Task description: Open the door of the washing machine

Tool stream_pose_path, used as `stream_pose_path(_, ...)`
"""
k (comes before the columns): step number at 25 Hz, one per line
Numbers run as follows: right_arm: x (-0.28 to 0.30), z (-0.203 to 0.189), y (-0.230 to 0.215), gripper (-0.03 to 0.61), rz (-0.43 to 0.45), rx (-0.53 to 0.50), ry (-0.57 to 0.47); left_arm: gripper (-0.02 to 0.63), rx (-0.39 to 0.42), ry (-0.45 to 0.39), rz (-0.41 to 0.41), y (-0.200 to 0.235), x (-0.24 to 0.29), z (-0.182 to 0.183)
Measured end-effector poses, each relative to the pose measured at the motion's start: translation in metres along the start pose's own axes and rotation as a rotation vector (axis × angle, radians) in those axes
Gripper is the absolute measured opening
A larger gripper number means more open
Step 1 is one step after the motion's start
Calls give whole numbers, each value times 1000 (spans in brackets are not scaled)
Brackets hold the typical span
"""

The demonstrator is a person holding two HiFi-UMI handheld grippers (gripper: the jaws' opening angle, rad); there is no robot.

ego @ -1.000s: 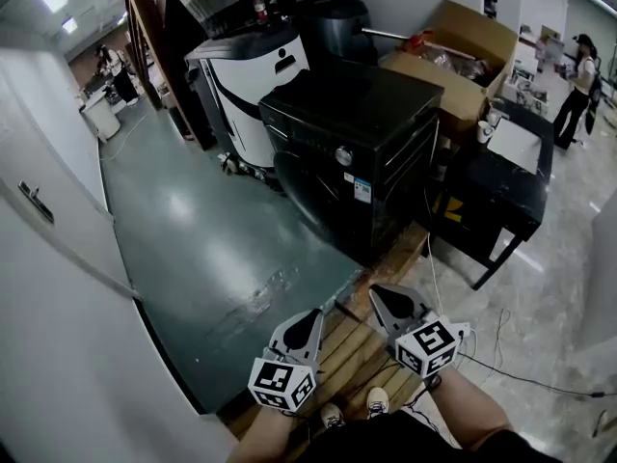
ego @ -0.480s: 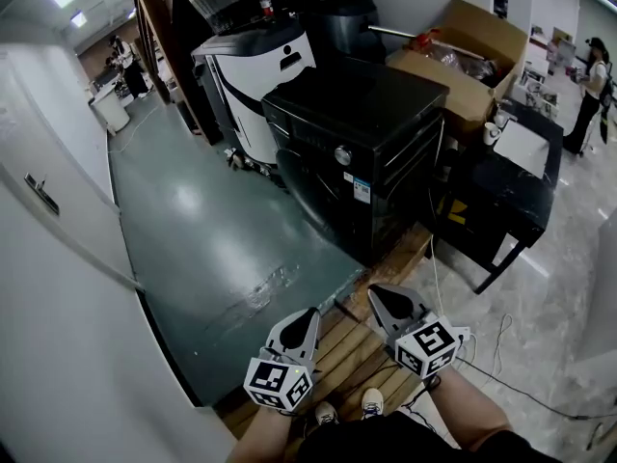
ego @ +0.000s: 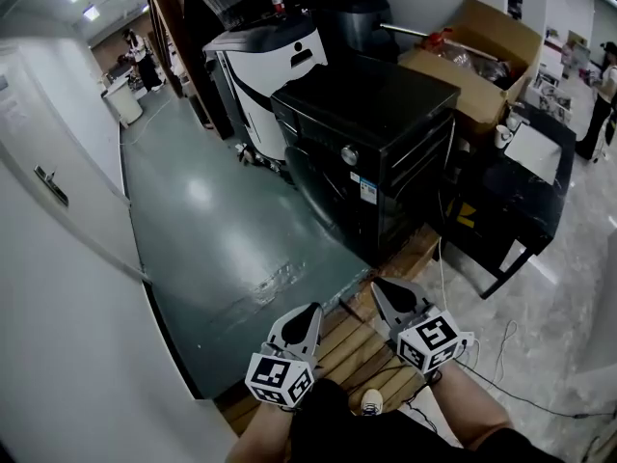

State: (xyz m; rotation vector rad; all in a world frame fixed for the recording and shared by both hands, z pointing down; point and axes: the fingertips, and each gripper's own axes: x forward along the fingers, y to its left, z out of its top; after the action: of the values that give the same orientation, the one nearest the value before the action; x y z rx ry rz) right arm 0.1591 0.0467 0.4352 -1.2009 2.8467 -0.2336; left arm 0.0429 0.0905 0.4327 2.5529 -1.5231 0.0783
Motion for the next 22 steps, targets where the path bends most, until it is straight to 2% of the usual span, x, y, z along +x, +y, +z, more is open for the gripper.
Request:
stream_pose_path(6, 17, -2, -1, 48, 25, 16, -7, 18, 1, 8, 20, 17, 7, 3)
stream_pose_path(13, 49, -2, -13, 114, -4, 10, -5, 23, 17, 10, 11, 44, 26, 6)
stream_pose_path(17, 80, -6, -21, 135, -34, 0, 8, 99, 10, 10, -20, 74, 44, 6)
stream_pose_path(22, 130, -8, -23, 158, -84, -27, 17, 138, 14, 19, -91, 121, 67, 9)
